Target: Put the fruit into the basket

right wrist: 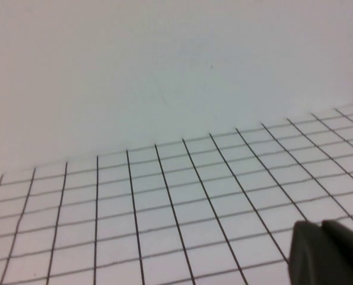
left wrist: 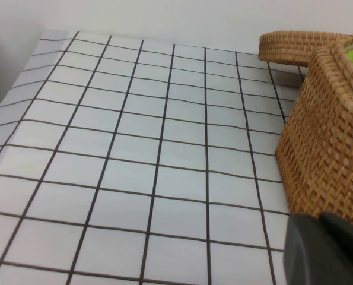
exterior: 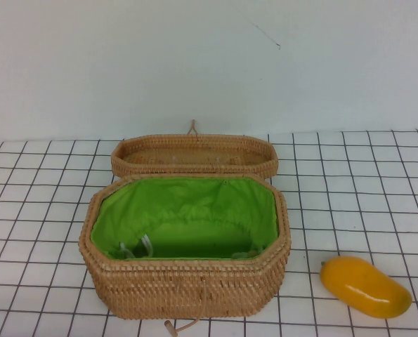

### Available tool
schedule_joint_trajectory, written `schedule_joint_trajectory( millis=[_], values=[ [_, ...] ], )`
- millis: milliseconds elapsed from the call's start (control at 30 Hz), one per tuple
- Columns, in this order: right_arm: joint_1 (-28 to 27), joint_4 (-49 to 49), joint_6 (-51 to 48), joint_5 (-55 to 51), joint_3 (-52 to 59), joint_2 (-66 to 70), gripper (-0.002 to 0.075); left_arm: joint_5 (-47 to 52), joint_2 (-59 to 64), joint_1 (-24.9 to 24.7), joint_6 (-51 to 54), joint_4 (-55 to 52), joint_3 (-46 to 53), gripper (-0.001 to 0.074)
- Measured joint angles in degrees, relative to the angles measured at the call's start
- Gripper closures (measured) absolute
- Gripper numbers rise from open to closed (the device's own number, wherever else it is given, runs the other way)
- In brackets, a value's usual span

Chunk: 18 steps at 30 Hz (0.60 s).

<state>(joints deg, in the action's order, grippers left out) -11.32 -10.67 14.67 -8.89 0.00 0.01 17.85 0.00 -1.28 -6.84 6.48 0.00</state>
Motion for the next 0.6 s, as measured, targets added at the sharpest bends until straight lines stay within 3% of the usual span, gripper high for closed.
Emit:
schedule_joint_trajectory(
  millis=[367,600],
  values=[
    [0.0,0.43,0.92,12.91,0.0,0.0,0.0729,0.0,0.0,0.0,0.0,0.0,0.0,0.0738],
    [0.0,6.8,9.23,43.71,-0.02,-0.01,0.0729,0.0,0.0,0.0,0.0,0.0,0.0,0.0737]
  ],
)
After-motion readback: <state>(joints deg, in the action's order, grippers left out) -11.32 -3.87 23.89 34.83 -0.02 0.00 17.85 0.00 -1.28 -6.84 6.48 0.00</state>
